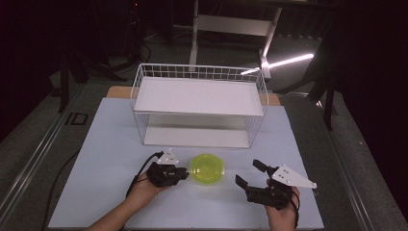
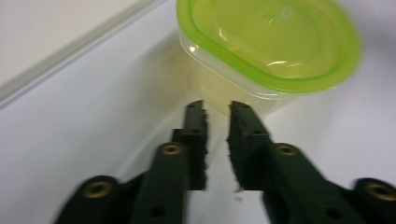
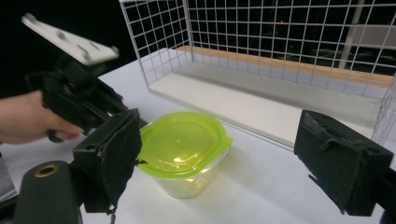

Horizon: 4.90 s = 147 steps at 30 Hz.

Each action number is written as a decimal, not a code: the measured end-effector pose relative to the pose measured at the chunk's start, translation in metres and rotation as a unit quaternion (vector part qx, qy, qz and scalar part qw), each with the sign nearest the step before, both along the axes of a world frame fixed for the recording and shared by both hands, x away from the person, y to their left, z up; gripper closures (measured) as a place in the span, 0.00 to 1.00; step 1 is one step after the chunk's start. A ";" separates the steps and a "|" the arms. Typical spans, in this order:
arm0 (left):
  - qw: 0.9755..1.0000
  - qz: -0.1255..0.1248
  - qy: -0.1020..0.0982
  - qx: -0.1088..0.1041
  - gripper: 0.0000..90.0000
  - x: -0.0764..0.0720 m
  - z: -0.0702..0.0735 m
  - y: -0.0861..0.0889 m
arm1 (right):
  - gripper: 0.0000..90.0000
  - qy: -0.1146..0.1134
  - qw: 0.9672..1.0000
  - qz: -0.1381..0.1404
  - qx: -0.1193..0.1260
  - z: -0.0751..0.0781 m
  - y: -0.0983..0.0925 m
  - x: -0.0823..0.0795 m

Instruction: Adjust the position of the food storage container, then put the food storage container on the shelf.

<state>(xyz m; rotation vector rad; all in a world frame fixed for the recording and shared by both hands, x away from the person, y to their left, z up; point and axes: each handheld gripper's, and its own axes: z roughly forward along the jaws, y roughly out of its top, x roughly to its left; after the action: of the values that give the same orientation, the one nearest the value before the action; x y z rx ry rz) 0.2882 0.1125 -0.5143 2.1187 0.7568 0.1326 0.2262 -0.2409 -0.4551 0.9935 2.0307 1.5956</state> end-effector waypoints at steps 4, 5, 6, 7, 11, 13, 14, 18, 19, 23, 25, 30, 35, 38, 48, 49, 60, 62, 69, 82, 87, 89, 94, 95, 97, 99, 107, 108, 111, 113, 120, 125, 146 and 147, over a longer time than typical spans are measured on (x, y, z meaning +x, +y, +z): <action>1.000 0.013 -0.004 -0.015 0.57 -0.005 0.006 0.013 | 0.16 0.005 1.000 0.002 -0.004 -0.001 0.002 0.001; 1.000 0.017 -0.005 -0.025 0.44 -0.008 0.009 0.021 | 0.16 0.007 1.000 0.005 -0.009 -0.003 0.004 0.001; 0.999 0.019 -0.004 -0.033 0.36 -0.009 0.010 0.024 | 0.16 0.008 1.000 0.006 -0.011 -0.003 0.004 0.001; 0.999 0.017 -0.005 -0.046 0.24 -0.015 0.016 0.031 | 0.16 0.009 1.000 0.007 -0.012 -0.003 0.005 0.002; 0.998 0.010 0.005 -0.062 0.04 -0.020 0.022 0.034 | 0.16 0.011 1.000 0.010 -0.017 -0.004 0.007 0.002; 0.996 0.017 -0.001 -0.088 0.02 -0.023 0.026 0.036 | 0.16 0.012 1.000 0.012 -0.023 -0.004 0.008 0.001; 0.995 0.016 -0.010 -0.100 0.02 -0.024 0.028 0.037 | 0.16 0.012 1.000 0.012 -0.025 -0.004 0.009 0.001; 0.992 0.007 -0.031 -0.120 0.02 -0.025 0.035 0.036 | 0.16 0.009 0.999 0.003 -0.036 -0.003 0.011 0.000; 0.992 0.000 -0.051 -0.115 0.02 -0.027 0.042 0.034 | 0.16 -0.002 0.999 -0.006 -0.037 0.000 0.011 -0.001; 0.990 -0.006 -0.066 -0.123 0.02 -0.027 0.053 0.028 | 0.16 0.001 0.999 0.000 -0.037 0.001 0.012 0.000; 0.991 -0.009 -0.061 -0.120 0.02 -0.025 0.057 0.024 | 0.16 0.007 0.999 0.005 -0.034 0.002 0.013 0.003; 0.992 -0.014 -0.025 -0.122 0.02 -0.018 0.065 0.014 | 0.15 0.013 0.999 0.008 -0.034 0.008 0.014 0.007; 0.991 -0.013 -0.008 -0.137 0.02 -0.008 0.068 0.006 | 0.14 0.049 0.998 0.009 -0.041 0.012 0.014 0.017; 0.992 -0.006 0.006 -0.127 0.02 0.000 0.063 -0.001 | 0.15 0.080 0.996 0.008 -0.035 0.010 0.016 0.025; 0.993 0.059 0.042 -0.089 0.14 0.015 0.040 -0.018 | 0.16 0.154 0.988 -0.001 0.013 -0.007 0.031 0.054; 0.993 0.057 0.048 -0.086 0.16 0.016 0.038 -0.019 | 0.16 0.163 0.987 -0.002 0.008 -0.010 0.033 0.057; 0.987 0.102 0.087 -0.088 0.37 0.018 0.016 -0.008 | 0.34 0.230 0.973 -0.032 -0.014 -0.036 0.044 0.068; 0.987 0.101 0.095 -0.087 0.40 0.018 0.014 -0.009 | 0.36 0.237 0.971 -0.033 -0.012 -0.038 0.044 0.069; 0.984 0.091 0.127 -0.088 0.59 0.021 0.007 -0.014 | 0.49 0.256 0.966 -0.022 -0.012 -0.048 0.045 0.069; 0.982 0.108 0.134 -0.072 0.78 0.005 0.012 -0.018 | 0.78 0.258 0.966 0.014 -0.005 -0.040 0.053 0.057; 0.979 0.108 0.147 -0.092 0.85 -0.004 0.013 -0.015 | 0.86 0.257 0.966 0.012 -0.009 -0.036 0.057 0.048; 0.984 0.110 0.121 -0.069 0.90 -0.011 0.017 -0.019 | 0.90 0.247 0.969 0.007 -0.025 -0.035 0.058 0.046; 0.983 0.116 0.113 -0.086 0.90 -0.013 0.020 -0.013 | 0.90 0.232 0.972 0.011 -0.025 -0.031 0.061 0.046; 0.983 0.117 0.111 -0.092 0.90 -0.013 0.022 -0.012 | 0.90 0.221 0.975 0.010 -0.031 -0.027 0.062 0.046; 0.984 0.115 0.094 -0.101 0.90 -0.013 0.027 -0.010 | 0.90 0.209 0.977 0.011 -0.032 -0.021 0.063 0.046; 0.985 0.117 0.072 -0.105 0.90 -0.014 0.033 -0.010 | 0.90 0.201 0.979 0.013 -0.026 -0.016 0.063 0.047; 0.984 0.123 0.049 -0.118 0.90 -0.001 0.040 -0.004 | 0.90 0.189 0.982 0.008 -0.016 -0.007 0.067 0.059; 0.983 0.126 0.048 -0.121 0.90 0.000 0.040 -0.003 | 0.90 0.184 0.983 0.006 -0.020 -0.005 0.069 0.063; 0.982 0.134 0.039 -0.125 0.90 0.005 0.038 -0.001 | 0.90 0.181 0.983 0.001 -0.023 -0.004 0.074 0.071; 0.982 0.137 0.031 -0.128 0.90 0.010 0.035 0.001 | 0.90 0.178 0.984 -0.002 -0.026 -0.004 0.077 0.076; 0.980 0.148 0.008 -0.131 0.90 0.022 0.030 0.005 | 0.89 0.172 0.985 -0.012 -0.027 -0.008 0.086 0.096; 0.980 0.154 0.001 -0.122 0.90 0.035 0.024 0.006 | 0.89 0.177 0.984 -0.022 -0.027 -0.015 0.090 0.106; 0.979 0.175 0.004 -0.102 0.90 0.066 0.013 0.006 | 0.88 0.171 0.983 -0.044 -0.043 -0.030 0.099 0.135; 0.979 0.177 0.004 -0.103 0.90 0.067 0.014 0.005 | 0.88 0.171 0.983 -0.044 -0.043 -0.030 0.099 0.135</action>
<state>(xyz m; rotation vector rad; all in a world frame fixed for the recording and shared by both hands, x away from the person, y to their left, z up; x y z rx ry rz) 0.3552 0.1178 -0.5007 1.7755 1.1009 0.2258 0.3614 -0.1415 -0.4854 1.3823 2.2170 1.3532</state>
